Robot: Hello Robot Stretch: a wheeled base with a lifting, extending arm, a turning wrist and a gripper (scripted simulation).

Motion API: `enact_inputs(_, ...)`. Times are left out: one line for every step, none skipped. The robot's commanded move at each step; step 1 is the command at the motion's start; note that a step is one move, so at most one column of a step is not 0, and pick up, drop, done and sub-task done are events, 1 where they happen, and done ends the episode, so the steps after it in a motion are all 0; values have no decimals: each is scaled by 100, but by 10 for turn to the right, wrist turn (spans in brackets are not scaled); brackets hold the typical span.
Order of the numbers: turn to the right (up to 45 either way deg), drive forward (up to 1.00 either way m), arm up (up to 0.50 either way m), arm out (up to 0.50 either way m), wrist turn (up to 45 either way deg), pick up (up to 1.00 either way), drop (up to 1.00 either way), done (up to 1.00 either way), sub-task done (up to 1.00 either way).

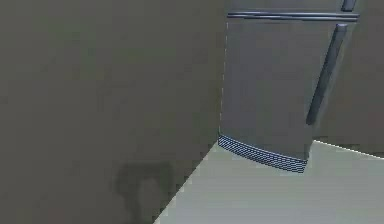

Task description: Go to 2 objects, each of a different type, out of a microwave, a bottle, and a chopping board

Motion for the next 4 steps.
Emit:
enact_inputs(450, 0, 0, 0, 0, 0, 0, 0, 0)
enact_inputs(210, 0, 0, 0, 0, 0, 0, 0, 0)
enact_inputs(0, 5, 0, 0, 0, 0, 0, 0, 0)
enact_inputs(450, 0, 0, 0, 0, 0, 0, 0, 0)
